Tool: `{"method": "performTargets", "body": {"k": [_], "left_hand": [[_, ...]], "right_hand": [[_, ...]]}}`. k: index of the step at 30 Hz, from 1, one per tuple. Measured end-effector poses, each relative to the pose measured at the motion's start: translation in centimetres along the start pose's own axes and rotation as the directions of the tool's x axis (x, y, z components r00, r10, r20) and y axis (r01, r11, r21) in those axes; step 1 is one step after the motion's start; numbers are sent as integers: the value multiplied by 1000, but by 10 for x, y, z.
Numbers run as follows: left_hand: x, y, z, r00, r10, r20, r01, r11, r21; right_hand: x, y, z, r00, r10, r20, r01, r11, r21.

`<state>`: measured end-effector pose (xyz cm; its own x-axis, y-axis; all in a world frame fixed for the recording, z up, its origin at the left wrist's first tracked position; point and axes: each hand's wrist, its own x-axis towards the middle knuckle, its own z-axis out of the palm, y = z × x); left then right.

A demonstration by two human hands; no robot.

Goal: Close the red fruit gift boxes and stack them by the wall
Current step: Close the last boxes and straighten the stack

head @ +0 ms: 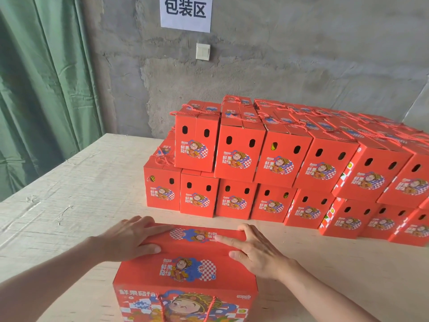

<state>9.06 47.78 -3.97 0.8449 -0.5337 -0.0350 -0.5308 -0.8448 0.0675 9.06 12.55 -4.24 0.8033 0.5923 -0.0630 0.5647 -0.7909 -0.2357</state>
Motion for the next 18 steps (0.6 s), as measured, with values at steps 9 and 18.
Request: {"method": "performTargets", "body": {"k": [9, 18], "left_hand": [[-3, -6, 15, 995, -102, -17, 96, 971, -219], [-1, -6, 16, 996, -60, 64, 72, 977, -202]], "right_hand": [[-1, -4, -2, 1000, 8, 17, -8, 1000, -14], [-1, -5, -3, 999, -1, 54, 5, 997, -76]]}}
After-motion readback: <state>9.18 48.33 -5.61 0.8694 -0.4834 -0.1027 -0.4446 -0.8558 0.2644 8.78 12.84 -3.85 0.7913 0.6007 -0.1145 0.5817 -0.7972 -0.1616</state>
